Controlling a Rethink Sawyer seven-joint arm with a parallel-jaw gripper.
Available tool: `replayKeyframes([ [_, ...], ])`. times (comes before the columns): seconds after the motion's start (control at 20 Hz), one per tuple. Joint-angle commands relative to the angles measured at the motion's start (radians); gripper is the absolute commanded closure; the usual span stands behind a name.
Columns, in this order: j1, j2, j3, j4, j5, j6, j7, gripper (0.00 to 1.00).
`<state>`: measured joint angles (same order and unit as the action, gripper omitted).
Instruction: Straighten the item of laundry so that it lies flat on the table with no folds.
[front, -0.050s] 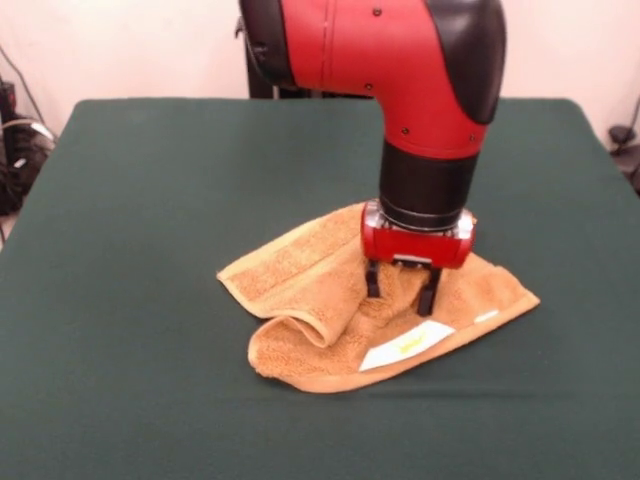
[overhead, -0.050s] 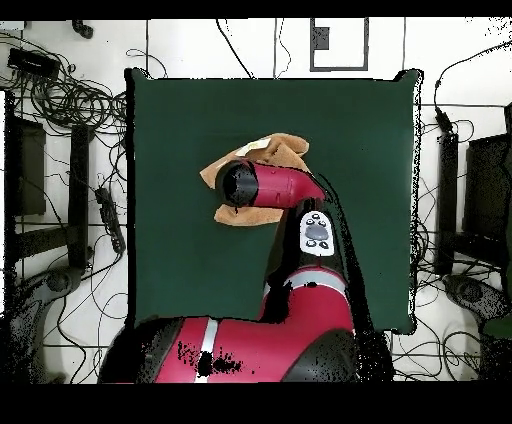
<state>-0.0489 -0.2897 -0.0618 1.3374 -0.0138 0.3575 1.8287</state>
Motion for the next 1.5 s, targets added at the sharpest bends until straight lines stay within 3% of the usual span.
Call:
replayKeyframes([
  [0.05,0.097,0.140,0.125,-0.035,0.020,-0.103,0.158,0.00],
  [0.85,0.149,0.149,0.086,-0.089,0.033,-0.089,0.169,0.00],
  [1.1,0.149,0.127,0.066,-0.051,0.047,-0.095,0.205,0.00],
  [1.3,0.163,0.037,0.025,0.024,0.058,-0.039,0.231,0.00],
  [1.5,0.170,-0.120,-0.016,0.082,0.063,0.137,0.194,0.00],
])
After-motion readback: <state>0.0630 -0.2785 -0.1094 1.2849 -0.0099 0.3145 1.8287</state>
